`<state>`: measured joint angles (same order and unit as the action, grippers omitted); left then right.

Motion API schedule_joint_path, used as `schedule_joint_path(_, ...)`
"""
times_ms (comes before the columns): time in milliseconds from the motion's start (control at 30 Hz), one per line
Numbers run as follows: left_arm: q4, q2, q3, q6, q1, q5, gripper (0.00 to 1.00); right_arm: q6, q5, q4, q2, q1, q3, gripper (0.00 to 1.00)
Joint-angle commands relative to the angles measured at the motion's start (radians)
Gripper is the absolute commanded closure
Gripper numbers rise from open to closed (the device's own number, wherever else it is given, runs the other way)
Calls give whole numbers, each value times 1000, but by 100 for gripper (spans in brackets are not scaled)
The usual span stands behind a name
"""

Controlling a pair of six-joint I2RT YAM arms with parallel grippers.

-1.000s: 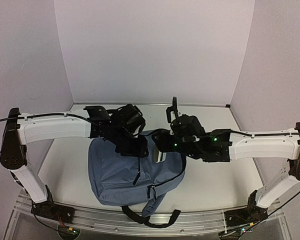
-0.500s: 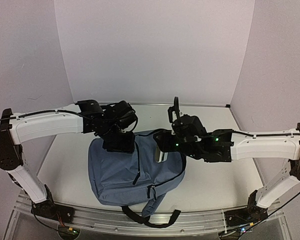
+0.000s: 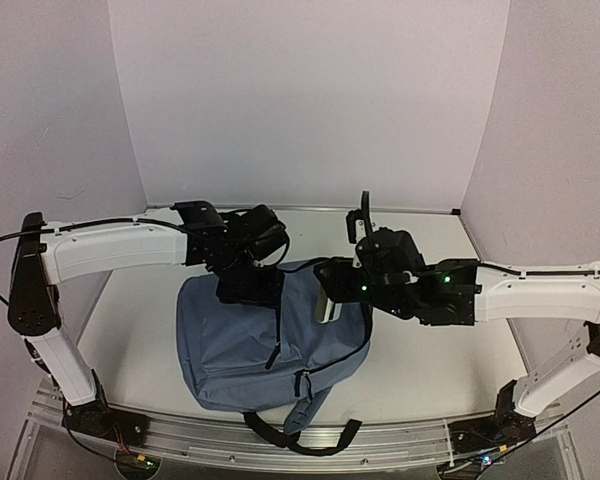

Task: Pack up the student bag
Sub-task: Place the stationery in the student bag.

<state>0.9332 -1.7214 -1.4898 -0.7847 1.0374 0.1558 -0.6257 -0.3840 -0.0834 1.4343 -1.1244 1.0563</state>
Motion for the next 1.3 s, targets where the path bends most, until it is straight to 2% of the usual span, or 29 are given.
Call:
schedule_joint_path(0, -17, -25, -63, 24, -5, 6, 28, -12, -35, 19, -50, -3, -11, 100)
schedule_joint_path(300, 77, -98, -109, 19, -7, 67, 27, -19, -37, 16, -80, -3, -33, 100)
schedule_joint_path(367, 124, -116, -132, 9, -7, 105, 30, -21, -38, 16, -86, -3, -34, 100)
schedule_joint_path(533, 165, -123, -141, 1, -7, 163, 47, -20, -31, 16, -85, -3, -32, 100)
schedule_joint_path(767, 177, -145, -141, -1, -7, 194, 52, -19, -17, 16, -60, -3, -21, 100)
schedule_joint_path(1033, -67, -105, -106, 63, -7, 52, 26, -19, -16, 16, -49, -4, -17, 100)
schedule_joint_path(1133, -43, -138, -131, 69, -8, 68, 16, -19, -17, 16, -50, -4, -19, 100)
schedule_joint_path(1267, 69, -200, -173, 49, -8, 132, 14, -19, -21, 16, -56, -4, -24, 100)
